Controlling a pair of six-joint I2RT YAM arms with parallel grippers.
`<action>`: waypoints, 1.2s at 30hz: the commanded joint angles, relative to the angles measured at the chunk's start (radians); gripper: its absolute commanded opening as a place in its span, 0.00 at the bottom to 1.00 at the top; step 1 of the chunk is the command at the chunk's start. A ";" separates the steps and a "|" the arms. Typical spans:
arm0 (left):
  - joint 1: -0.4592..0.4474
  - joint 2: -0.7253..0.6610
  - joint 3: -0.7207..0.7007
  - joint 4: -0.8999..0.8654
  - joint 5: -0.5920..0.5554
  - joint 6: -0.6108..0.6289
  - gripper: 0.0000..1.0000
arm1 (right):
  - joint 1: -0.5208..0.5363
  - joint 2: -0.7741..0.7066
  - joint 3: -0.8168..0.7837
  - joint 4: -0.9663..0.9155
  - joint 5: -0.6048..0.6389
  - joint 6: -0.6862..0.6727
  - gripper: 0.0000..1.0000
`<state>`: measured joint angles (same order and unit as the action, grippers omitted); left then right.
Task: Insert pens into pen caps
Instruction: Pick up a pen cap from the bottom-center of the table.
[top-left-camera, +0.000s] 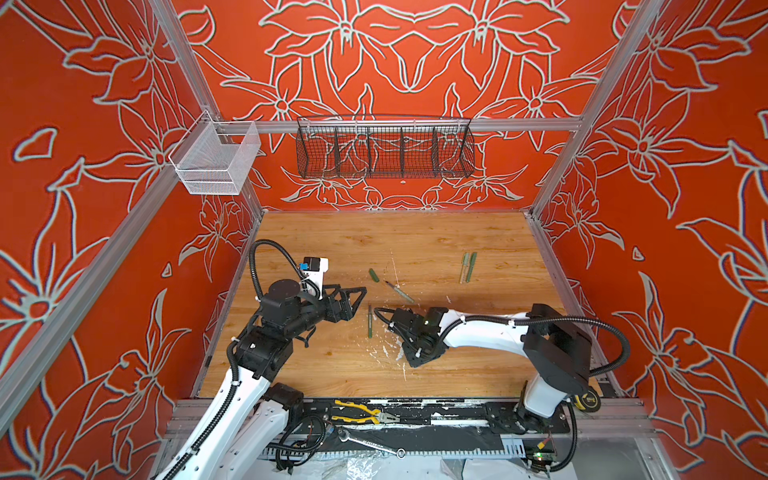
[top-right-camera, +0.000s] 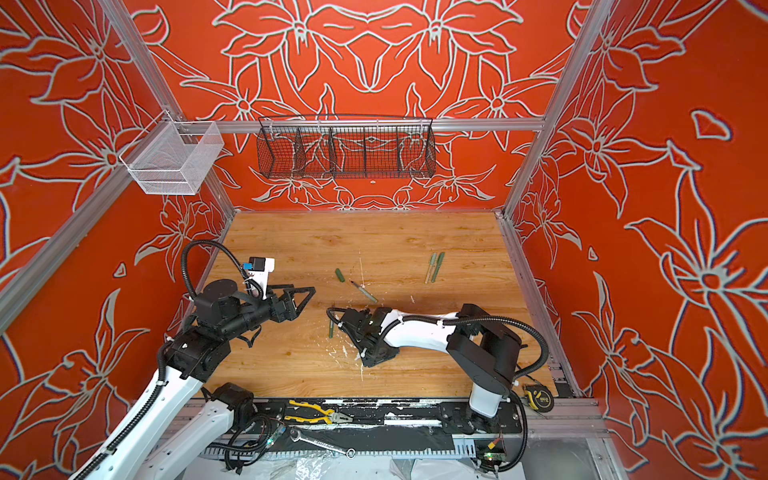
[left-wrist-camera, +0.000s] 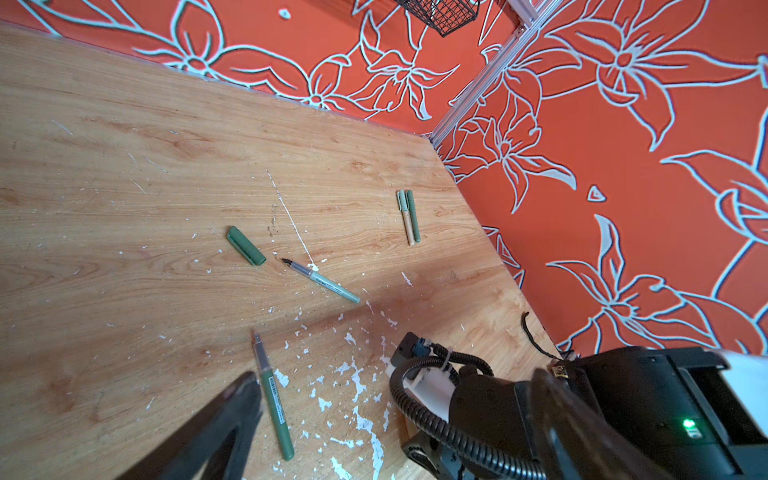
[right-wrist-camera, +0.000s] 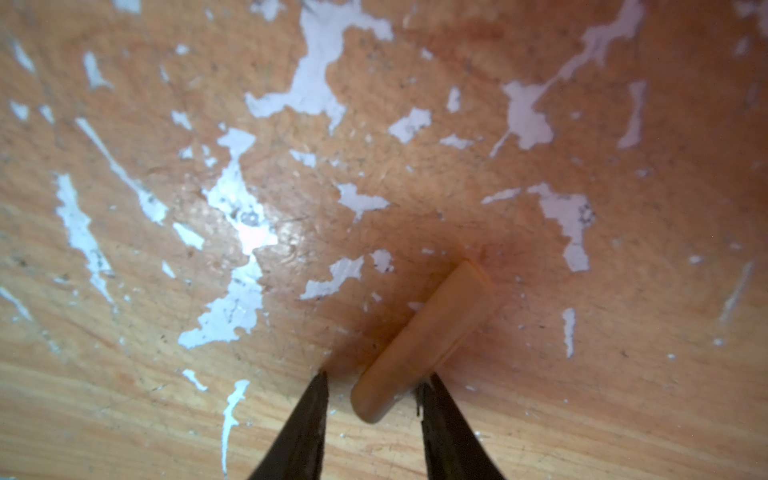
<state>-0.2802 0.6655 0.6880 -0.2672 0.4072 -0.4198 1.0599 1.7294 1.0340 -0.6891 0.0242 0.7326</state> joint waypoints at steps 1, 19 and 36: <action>0.006 -0.013 0.009 0.020 0.016 0.008 0.97 | -0.013 0.061 -0.060 -0.012 0.043 0.023 0.34; 0.006 -0.007 -0.023 0.021 0.031 -0.036 0.97 | -0.044 -0.023 -0.122 -0.007 0.077 -0.062 0.17; 0.000 0.070 -0.198 0.228 0.153 -0.170 0.98 | -0.044 -0.295 -0.125 0.173 -0.016 -0.299 0.17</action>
<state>-0.2806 0.7219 0.4995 -0.1284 0.5064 -0.5480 1.0164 1.4902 0.9134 -0.5758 0.0551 0.4885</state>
